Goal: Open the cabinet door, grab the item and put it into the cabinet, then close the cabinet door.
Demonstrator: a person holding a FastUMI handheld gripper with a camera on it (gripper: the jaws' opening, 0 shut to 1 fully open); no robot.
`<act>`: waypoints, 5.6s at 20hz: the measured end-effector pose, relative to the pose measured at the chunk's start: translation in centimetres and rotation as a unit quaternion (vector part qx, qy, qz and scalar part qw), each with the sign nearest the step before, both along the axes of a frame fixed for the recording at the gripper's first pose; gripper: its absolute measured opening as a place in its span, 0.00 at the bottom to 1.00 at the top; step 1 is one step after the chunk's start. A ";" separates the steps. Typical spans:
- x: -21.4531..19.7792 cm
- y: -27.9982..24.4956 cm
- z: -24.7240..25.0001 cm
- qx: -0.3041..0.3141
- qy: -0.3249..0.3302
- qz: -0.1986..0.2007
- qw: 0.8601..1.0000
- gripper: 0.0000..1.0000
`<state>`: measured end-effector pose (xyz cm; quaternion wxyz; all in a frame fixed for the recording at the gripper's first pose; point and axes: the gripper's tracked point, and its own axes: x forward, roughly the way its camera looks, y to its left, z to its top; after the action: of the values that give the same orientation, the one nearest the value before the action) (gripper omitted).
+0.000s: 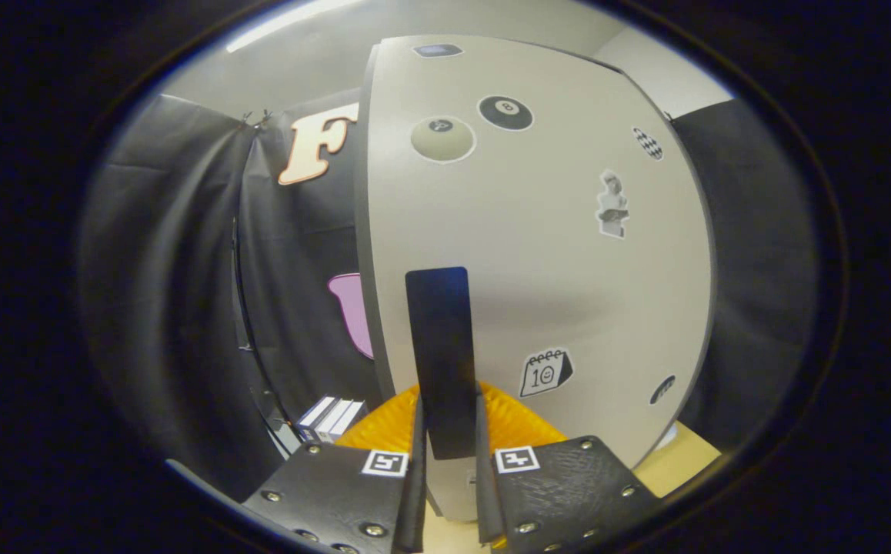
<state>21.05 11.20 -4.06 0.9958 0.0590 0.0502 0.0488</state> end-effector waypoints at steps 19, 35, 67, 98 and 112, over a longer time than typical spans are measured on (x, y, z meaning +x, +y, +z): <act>-3.9 -3.5 0.2 0.015 0.008 -0.042 0.999 0.27; -5.6 -7.7 0.3 -0.001 0.014 -0.032 0.999 0.26; -5.9 -12.1 1.7 0.029 -0.013 -0.063 0.997 0.13; -10.1 -2.1 -10.3 -0.017 0.208 0.022 0.978 0.88; -12.1 -2.1 -15.7 -0.022 0.318 0.021 0.948 0.81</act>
<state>8.95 9.13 -19.80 0.9281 0.0489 0.3661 0.0470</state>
